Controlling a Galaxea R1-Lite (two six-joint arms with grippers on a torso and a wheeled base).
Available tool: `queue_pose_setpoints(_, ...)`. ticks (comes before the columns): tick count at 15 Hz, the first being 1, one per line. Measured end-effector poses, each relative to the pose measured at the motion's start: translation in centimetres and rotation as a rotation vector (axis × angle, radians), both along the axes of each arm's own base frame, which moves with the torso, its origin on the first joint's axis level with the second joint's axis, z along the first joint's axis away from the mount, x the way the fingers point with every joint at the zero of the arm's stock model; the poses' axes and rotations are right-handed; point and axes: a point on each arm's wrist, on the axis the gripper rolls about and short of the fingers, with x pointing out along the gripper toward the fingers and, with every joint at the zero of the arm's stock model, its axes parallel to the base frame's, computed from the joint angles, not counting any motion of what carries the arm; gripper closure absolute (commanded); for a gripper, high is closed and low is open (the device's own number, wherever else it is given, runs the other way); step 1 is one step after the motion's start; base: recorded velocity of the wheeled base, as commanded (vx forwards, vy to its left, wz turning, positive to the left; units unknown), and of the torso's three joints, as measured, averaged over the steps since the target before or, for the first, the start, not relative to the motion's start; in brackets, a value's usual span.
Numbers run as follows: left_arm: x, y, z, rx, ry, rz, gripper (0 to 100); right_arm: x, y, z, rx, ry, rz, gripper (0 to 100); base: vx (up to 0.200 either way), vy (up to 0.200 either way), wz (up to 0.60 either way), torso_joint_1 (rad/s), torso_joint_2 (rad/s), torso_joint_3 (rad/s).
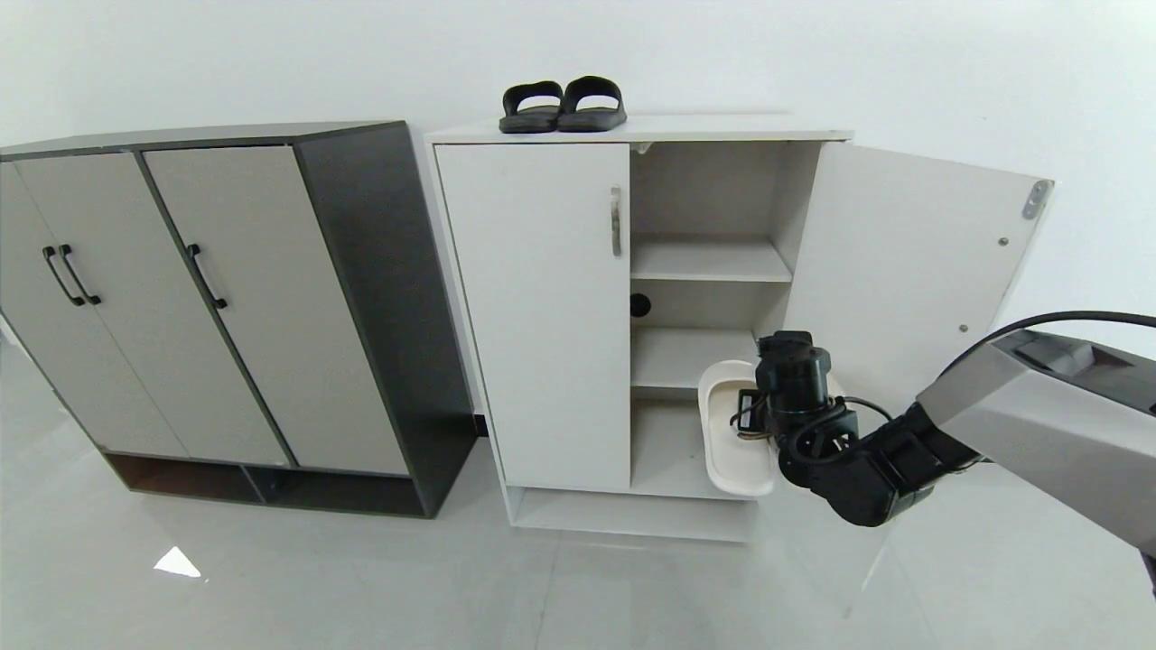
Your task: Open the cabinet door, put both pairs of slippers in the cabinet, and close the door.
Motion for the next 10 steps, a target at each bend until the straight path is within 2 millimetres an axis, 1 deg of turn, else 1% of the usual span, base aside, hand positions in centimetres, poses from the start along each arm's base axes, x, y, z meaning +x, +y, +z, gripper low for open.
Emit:
queue_pose_setpoints(4,0.0,0.0,0.0,-0.002,0.0,0.003,100,0.1,-0.1,-0.1,0.0,-0.001,-0.001,100,0.0,0.0,0.0,0.0,0.0,0.0)
queue_pose_setpoints(6,0.0,0.0,0.0,-0.002,0.0,0.003,100,-0.3,0.4,0.0,0.007,-0.009,0.02,100,0.0,0.0,0.0,0.0,0.0,0.0)
queue_pose_setpoints(10,0.0,0.0,0.0,-0.002,0.0,0.004,100,-2.7,3.6,0.4,0.027,-0.012,0.154,100,0.0,0.0,0.0,0.0,0.0,0.0)
